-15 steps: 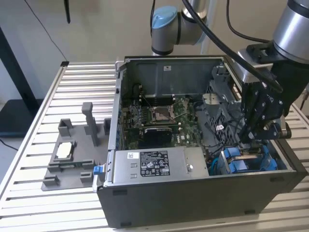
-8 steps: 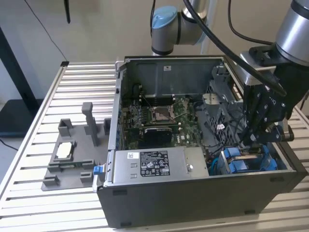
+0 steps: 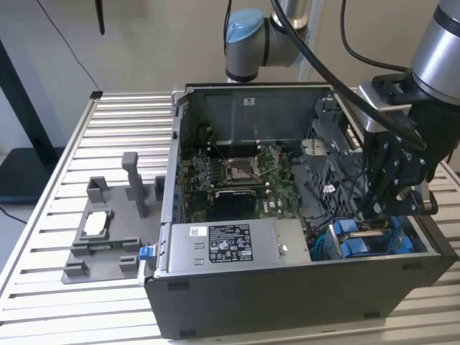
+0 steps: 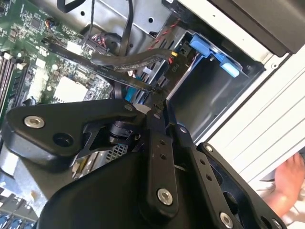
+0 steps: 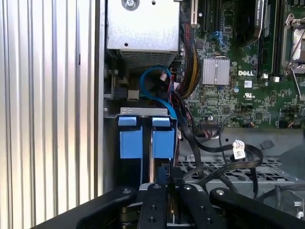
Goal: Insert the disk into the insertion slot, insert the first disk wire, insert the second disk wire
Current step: 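Insert the second disk wire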
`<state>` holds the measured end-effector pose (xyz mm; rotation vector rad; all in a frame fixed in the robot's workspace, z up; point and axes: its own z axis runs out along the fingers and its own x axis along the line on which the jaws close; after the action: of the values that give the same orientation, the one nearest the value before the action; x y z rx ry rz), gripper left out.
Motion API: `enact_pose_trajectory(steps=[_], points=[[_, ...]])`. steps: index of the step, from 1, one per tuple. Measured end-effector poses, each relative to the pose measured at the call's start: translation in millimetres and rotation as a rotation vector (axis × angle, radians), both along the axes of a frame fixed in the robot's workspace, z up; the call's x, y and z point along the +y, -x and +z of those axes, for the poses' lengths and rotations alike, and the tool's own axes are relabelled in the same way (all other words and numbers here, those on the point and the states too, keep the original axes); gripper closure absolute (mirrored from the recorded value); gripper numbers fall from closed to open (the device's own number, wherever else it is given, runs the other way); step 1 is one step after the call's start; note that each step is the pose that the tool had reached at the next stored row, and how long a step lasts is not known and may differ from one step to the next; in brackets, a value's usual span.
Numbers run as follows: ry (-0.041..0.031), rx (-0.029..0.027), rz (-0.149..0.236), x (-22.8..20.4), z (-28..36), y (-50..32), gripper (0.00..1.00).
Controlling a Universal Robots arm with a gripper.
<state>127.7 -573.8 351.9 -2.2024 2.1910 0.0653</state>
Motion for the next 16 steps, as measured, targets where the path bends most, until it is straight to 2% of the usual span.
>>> enact_pose_trajectory(steps=[4,16], points=[[0.0001,0.0,-0.024,0.0,-2.4,-1.2,0.84],[-0.0003,0.0,-0.026,0.7,-6.6,-2.5,0.84]])
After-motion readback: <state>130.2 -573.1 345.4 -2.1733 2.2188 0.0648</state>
